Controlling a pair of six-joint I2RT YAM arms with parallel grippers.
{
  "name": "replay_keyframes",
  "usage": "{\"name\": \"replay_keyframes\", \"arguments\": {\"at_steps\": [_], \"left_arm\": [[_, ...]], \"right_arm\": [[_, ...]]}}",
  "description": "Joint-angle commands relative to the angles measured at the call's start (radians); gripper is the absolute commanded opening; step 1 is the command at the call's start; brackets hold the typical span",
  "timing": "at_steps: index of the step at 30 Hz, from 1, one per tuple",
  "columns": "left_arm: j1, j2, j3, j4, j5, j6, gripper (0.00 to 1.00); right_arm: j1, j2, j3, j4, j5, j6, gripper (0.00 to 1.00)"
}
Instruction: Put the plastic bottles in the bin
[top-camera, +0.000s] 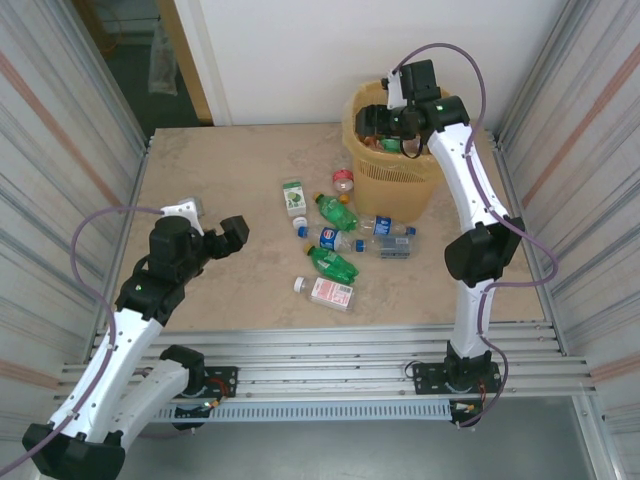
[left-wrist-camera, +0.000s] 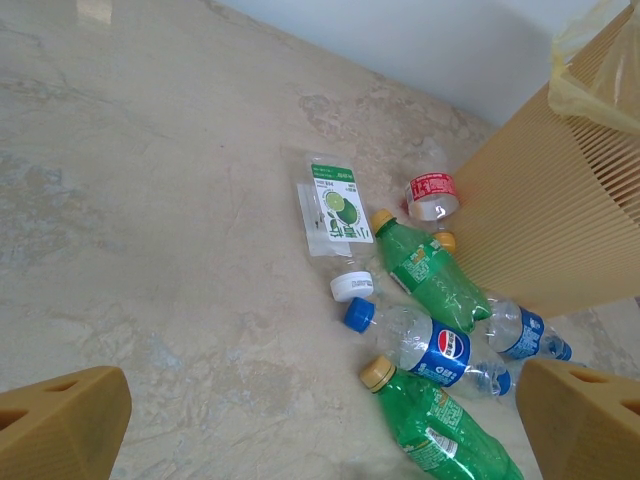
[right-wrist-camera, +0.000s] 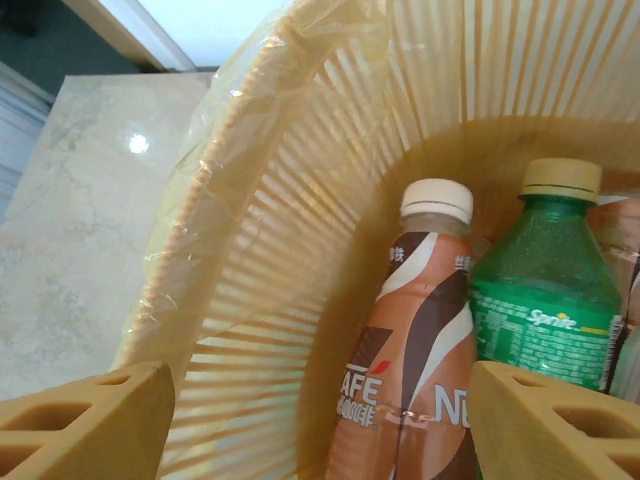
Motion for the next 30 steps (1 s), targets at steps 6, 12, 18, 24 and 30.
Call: {"name": "replay_keyframes", "arguments": {"at_steps": [6,12,18,24,30], "left_arm": [[0.007,-0.009,-0.010,-0.003,-0.011,-0.015,0.99],[0.007,0.003,-0.010,0.005,-0.002,-0.017,0.99],[0.008,0.019,-0.008,0.013,0.004,-0.019,0.99],[0.009,0.036,-0.004,0.017,0.008,-0.025,0.99],[0.014,0.047,-0.009,0.018,-0.003,-0.035,0.99]], "right_arm": [[-0.001,-0.101,0.039,-0.029,0.051,-0.045,0.77],[0.007,-0.196,0.032,-0.059,0.113,-0.051,0.79],[0.073,-0.340,-0.098,-0.058,0.203,-0.080,0.82],[0.225,-0.524,-0.380,-0.001,0.327,-0.118,0.88],[0.375,-0.672,-0.708,0.070,0.362,-0.091,0.95]]}}
